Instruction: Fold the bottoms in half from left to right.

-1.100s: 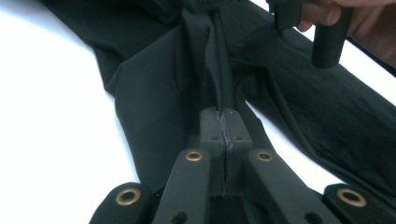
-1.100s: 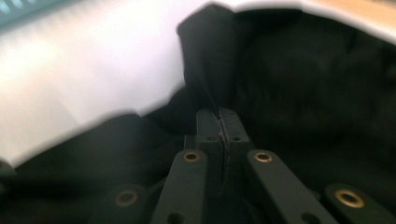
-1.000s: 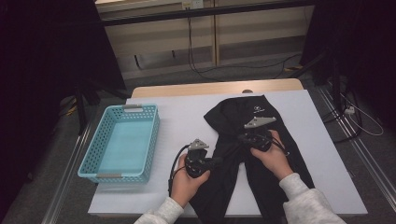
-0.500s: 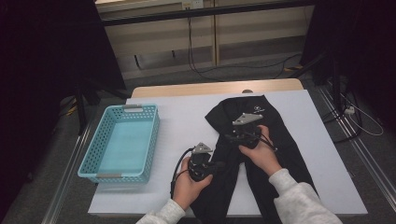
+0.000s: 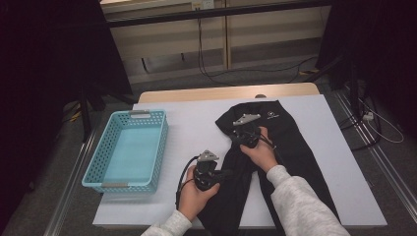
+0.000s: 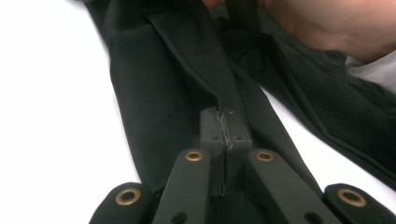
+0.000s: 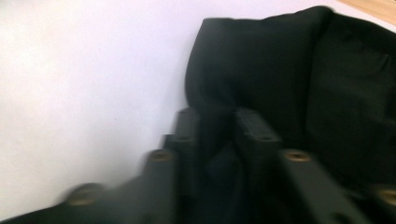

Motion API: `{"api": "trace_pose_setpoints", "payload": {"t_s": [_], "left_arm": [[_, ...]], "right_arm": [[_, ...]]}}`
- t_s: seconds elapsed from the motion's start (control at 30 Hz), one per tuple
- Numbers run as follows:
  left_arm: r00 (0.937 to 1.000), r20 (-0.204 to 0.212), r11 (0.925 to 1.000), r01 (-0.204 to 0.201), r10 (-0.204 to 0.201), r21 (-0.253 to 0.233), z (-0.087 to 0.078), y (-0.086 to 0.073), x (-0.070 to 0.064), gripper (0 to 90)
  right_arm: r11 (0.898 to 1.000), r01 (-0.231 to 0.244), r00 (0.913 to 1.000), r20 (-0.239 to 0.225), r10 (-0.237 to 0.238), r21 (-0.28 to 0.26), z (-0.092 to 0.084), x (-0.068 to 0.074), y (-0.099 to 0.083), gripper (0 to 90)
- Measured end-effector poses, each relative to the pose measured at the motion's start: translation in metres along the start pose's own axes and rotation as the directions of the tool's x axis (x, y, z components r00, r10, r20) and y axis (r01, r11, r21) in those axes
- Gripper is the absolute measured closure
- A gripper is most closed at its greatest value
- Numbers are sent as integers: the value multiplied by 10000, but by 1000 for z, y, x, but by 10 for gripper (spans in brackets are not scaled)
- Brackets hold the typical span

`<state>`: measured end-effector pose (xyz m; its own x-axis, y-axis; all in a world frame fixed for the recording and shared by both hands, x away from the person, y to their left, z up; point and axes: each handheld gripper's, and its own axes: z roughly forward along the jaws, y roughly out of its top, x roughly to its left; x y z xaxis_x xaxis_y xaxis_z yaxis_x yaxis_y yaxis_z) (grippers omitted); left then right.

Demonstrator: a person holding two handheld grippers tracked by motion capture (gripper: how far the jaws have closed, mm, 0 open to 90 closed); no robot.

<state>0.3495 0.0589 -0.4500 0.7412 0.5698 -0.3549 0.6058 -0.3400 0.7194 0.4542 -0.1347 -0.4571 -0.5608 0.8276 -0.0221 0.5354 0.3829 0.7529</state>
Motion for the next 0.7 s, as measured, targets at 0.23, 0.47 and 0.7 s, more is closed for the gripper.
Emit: {"api": "trace_pose_setpoints", "payload": {"t_s": [0.23, 0.47, 0.7], "left_arm": [[9998, 200, 9999, -4, 7, -142, 1, 5, -6, 894], [9993, 380, 9985, 54, -33, -546, -4, 13, -12, 895], [9989, 415, 9969, -173, 205, -765, -10, 20, -18, 895]], "right_arm": [[9974, -316, 9990, -329, 295, -644, -20, -6, 12, 845], [9906, -825, 9964, -262, 802, -1092, -36, -17, 20, 853], [9812, -1273, 9918, -257, 1249, -1453, -47, -26, 20, 863]]}}
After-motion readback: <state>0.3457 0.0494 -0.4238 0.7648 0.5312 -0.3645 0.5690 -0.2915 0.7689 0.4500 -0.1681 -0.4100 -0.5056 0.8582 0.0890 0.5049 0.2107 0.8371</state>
